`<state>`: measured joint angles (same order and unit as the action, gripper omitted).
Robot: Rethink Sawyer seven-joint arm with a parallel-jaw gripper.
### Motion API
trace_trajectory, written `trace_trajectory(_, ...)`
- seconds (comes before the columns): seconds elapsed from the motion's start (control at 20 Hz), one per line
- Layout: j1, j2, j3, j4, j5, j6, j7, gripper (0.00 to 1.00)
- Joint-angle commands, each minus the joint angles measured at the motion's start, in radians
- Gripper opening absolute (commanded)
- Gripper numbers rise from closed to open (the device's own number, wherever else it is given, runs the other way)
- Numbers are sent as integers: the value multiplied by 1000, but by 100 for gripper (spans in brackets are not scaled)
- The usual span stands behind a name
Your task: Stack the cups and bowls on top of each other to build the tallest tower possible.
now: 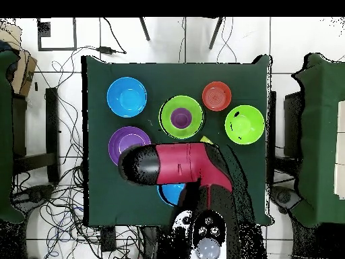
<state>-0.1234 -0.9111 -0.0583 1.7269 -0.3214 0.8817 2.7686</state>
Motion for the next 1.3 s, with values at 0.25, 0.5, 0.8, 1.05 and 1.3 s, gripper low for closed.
trace_trajectory(0.25, -44, 23, 179, -206, -14, 168, -275, 0)
trace_trajectory(0.5, -55, 67, 214, -306, -34, 221, -301, 0)
trace_trajectory(0.8, -50, 122, 232, -426, -86, 260, -314, 0)
trace_trajectory(1.05, -61, 170, 247, -521, -106, 307, -350, 0)
trace_trajectory(1.3, -76, 194, 254, -538, -133, 281, -376, 0)
